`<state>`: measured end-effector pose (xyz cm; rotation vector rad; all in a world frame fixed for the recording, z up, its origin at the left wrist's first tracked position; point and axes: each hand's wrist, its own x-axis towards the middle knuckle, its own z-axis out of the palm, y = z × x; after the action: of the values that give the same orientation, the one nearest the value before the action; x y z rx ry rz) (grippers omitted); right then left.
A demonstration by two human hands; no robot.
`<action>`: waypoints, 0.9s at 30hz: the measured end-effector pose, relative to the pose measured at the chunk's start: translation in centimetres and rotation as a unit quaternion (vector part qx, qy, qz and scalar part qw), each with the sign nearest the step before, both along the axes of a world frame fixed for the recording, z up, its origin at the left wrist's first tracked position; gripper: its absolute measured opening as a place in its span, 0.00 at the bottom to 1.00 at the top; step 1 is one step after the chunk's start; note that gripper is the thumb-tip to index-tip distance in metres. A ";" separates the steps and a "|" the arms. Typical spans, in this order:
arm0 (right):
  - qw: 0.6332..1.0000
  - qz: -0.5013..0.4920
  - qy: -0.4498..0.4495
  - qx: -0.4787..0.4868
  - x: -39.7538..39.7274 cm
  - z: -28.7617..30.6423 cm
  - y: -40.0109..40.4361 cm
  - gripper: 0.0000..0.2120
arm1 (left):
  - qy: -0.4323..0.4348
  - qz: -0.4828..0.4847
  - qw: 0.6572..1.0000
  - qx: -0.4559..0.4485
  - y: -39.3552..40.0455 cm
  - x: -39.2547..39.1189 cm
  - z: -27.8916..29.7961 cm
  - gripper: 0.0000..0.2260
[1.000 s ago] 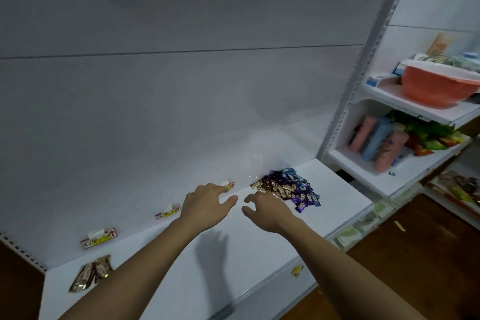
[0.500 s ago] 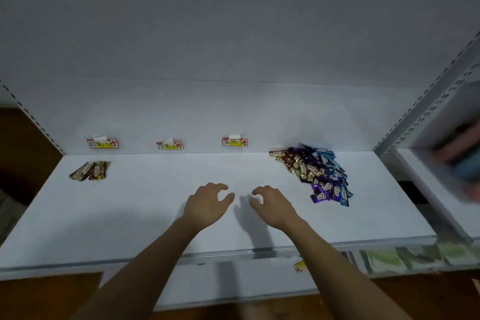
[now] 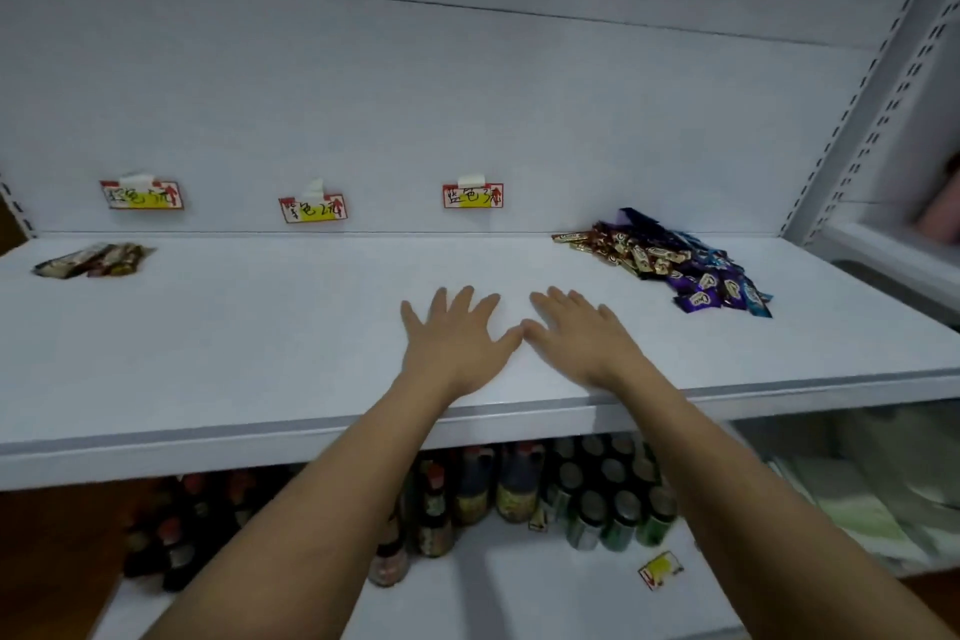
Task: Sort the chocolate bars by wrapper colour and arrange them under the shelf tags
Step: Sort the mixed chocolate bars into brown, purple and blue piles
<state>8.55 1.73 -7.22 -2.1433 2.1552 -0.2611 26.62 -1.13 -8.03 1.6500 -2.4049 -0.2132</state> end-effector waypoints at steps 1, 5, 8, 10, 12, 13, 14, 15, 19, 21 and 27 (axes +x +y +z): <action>1.000 -0.001 0.002 0.000 0.2 0.2 0.2 0.32 | -0.008 0.000 1.000 0.009 0.1 0.0 0.2 0.33; 1.000 -0.002 -0.007 -0.001 0.7 0.9 1.0 0.32 | -0.025 -0.005 1.000 0.013 0.6 0.1 0.7 0.33; 1.000 0.002 -0.007 -0.017 0.7 1.0 1.1 0.32 | -0.023 -0.002 1.000 0.005 0.5 0.1 0.8 0.33; 1.000 0.005 -0.010 -0.021 0.6 0.9 1.1 0.31 | -0.025 -0.001 1.000 0.007 0.5 0.1 0.7 0.32; 1.000 0.005 -0.010 -0.012 0.6 0.8 0.9 0.31 | -0.031 0.002 0.999 0.007 0.5 0.1 0.7 0.32; 1.000 0.005 -0.007 -0.007 0.6 0.8 0.9 0.31 | -0.035 0.003 0.999 0.009 0.5 0.2 0.7 0.33; 1.000 0.006 -0.002 -0.004 0.6 0.8 0.8 0.31 | -0.037 0.004 0.999 0.011 0.5 0.2 0.7 0.33; 1.000 0.007 0.003 -0.003 0.6 0.7 0.9 0.31 | -0.039 0.005 0.999 0.012 0.5 0.2 0.6 0.33; 1.000 0.006 0.004 0.000 0.5 0.5 0.9 0.31 | -0.045 0.009 0.999 0.015 0.6 0.1 0.7 0.33; 1.000 0.009 0.002 -0.001 0.5 0.5 0.8 0.31 | -0.049 0.010 0.999 0.015 0.6 0.1 0.9 0.32; 1.000 0.014 -0.004 0.017 0.4 0.8 1.0 0.31 | -0.048 0.012 0.999 0.022 0.8 0.1 1.2 0.32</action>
<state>8.95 2.77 -6.45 -2.1478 2.1084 -0.2295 26.70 -0.36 -6.82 1.7451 -2.4655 -0.1898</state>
